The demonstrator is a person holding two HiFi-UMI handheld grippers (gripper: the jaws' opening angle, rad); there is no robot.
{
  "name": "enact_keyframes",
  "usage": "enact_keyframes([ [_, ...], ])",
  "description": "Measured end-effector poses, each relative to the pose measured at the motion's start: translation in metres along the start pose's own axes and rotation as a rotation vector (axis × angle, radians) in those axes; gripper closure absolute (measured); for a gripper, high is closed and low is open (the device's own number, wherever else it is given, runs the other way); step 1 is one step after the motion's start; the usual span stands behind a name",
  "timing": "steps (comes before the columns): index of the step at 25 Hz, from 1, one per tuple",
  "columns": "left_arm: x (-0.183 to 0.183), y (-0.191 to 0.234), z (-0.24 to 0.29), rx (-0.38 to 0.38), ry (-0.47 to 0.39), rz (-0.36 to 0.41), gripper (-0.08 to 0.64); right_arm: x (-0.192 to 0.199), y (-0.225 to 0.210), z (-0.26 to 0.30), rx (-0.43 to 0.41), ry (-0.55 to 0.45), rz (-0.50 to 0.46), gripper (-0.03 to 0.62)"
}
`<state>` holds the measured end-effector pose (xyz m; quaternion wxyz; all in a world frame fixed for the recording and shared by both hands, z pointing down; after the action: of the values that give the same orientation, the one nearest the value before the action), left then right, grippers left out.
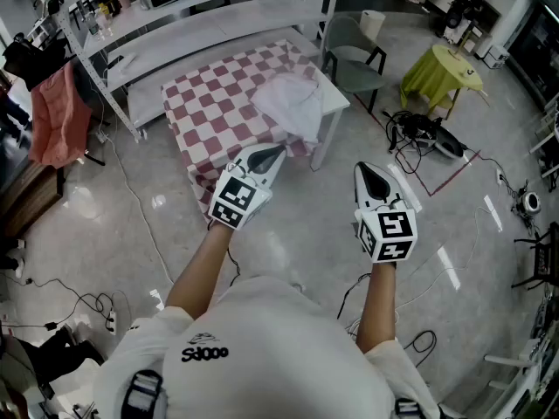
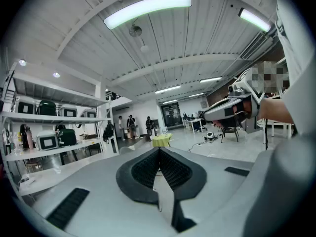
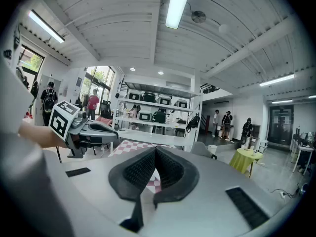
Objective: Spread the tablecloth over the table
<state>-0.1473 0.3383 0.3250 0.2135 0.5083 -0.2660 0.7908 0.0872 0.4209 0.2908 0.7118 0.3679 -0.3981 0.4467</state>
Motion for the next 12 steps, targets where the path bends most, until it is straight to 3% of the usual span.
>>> enact_keyframes([
  [12, 0.011, -0.011, 0.011, -0.005, 0.045, -0.025, 0.532, 0.009, -0.01, 0.005, -0.026, -0.014, 0.02, 0.571],
])
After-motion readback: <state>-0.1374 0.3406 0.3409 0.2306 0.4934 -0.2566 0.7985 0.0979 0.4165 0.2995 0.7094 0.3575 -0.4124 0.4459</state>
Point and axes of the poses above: the fingertips, and each gripper's own axes: z forward along the fingers, y to its left, x out of its underside, the point moved 9 cm from there along -z, backward along the fingers, and after that the axes turned 14 degrees about y, right-handed, at the moved point
